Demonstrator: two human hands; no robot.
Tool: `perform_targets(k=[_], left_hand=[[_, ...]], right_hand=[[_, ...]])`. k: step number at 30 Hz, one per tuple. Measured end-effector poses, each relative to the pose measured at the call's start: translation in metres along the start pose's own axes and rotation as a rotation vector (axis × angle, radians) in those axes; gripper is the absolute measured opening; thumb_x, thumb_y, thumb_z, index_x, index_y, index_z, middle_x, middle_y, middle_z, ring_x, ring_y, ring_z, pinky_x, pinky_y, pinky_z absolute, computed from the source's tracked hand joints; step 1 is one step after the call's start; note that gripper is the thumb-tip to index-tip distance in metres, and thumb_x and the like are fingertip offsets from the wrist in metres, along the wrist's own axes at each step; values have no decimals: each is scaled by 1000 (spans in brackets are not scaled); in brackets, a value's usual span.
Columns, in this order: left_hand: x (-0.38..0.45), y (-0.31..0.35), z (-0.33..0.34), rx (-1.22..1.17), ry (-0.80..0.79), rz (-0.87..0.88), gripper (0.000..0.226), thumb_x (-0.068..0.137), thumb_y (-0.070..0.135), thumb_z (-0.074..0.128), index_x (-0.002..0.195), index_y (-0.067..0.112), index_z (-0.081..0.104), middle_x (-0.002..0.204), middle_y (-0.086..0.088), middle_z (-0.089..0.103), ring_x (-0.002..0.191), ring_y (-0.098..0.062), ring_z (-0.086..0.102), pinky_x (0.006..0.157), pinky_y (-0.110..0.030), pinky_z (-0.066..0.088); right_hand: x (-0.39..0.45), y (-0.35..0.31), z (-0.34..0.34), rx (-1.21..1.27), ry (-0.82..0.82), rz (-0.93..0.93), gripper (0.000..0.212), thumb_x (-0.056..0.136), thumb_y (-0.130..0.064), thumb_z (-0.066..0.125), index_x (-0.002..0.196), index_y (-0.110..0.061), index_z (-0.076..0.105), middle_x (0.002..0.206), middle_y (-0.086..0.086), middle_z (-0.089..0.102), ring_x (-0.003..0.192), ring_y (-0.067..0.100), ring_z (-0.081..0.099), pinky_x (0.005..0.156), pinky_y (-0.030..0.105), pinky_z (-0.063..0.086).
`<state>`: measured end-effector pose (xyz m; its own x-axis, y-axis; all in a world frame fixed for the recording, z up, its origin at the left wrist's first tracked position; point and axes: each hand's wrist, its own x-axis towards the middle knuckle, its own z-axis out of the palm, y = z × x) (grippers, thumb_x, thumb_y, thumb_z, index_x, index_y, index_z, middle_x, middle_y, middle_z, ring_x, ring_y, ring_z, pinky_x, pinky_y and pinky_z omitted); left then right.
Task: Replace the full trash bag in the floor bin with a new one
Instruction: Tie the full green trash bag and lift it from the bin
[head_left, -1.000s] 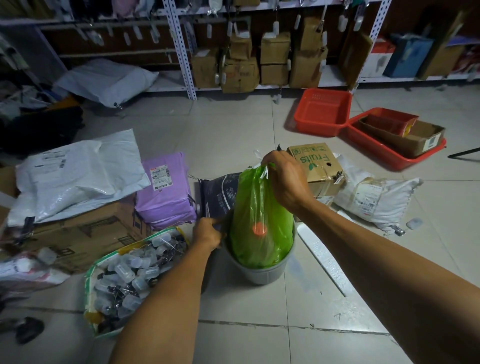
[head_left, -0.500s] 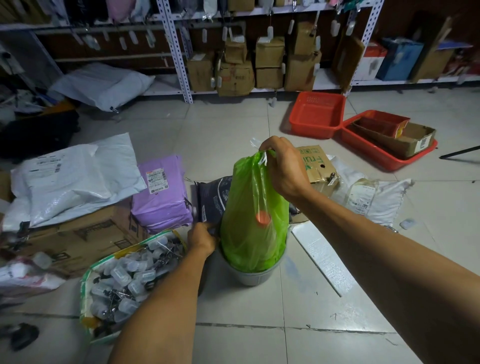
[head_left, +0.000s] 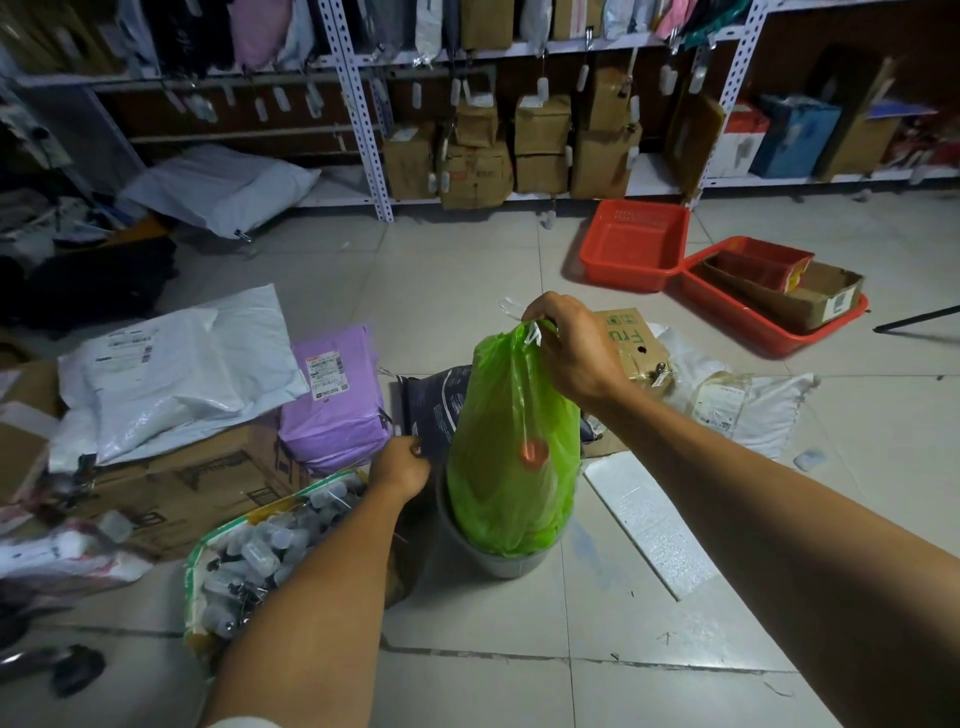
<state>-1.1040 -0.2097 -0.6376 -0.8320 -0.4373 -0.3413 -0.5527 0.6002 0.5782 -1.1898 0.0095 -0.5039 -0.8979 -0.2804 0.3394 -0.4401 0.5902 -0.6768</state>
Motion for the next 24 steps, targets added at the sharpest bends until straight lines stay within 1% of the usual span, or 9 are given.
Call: perform_targets(k=[3,8,12,13,15,17,19,22,24], left_hand=[[-5,16,-24,68,24,64,39,92,12,59,130,13,63,125,-16,66,115,-35,61,94,-38,48],[-30,56,-76,88,63,181,34,91,16,61,125,12,65,111,-15,72,101,-32,66,89,-38,53],[-66,101,-132,89,67,228,33,94,13,60,126,9,64,121,-14,68,110,-31,63,88,-31,45],[-76,113,-148,105,71,231,34,94,12,60,127,9,63,123,-14,68,112,-32,62,88,-32,45],[-95,138,-179,165,76,248,36,93,14,61,129,12,63,127,-13,66,115,-32,61,93,-36,47],[-117,166,-210,256,62,268,42,92,19,61,134,16,59,133,-12,62,120,-33,58,100,-41,47],[-143,199,-242,341,40,279,47,92,22,61,139,18,54,137,-13,57,124,-34,54,103,-44,46],[-187,253,-290,436,6,307,54,92,24,59,145,20,45,143,-12,50,129,-34,46,104,-44,45],[-215,289,-321,477,-9,320,57,92,26,58,147,21,42,144,-11,48,130,-34,44,103,-43,44]], right_hand=[[3,-11,-2,12,-6,-14,24,89,0,49,100,-16,63,107,6,63,96,20,57,76,31,42],[14,-46,-25,-11,-33,-3,23,90,-2,49,101,-16,63,109,9,64,97,25,58,79,35,47],[24,-87,-63,-30,-81,27,24,88,-1,48,99,-16,63,105,11,64,95,29,59,78,40,49],[27,-100,-76,-39,-96,36,24,88,-1,48,98,-16,63,105,11,64,94,30,59,77,41,49],[33,-127,-104,-63,-122,50,23,88,-2,48,98,-16,64,102,11,63,91,30,58,73,37,47],[39,-156,-136,-83,-136,53,22,87,-1,49,97,-15,65,99,11,62,87,30,58,67,32,38],[46,-188,-173,-106,-155,47,22,87,-1,49,96,-13,65,97,10,62,85,30,58,65,29,33],[55,-236,-233,-137,-192,46,20,87,-2,49,96,-12,64,97,11,61,84,31,57,65,30,34],[61,-264,-274,-150,-201,41,20,84,0,51,94,-11,64,95,12,62,83,33,58,65,32,37]])
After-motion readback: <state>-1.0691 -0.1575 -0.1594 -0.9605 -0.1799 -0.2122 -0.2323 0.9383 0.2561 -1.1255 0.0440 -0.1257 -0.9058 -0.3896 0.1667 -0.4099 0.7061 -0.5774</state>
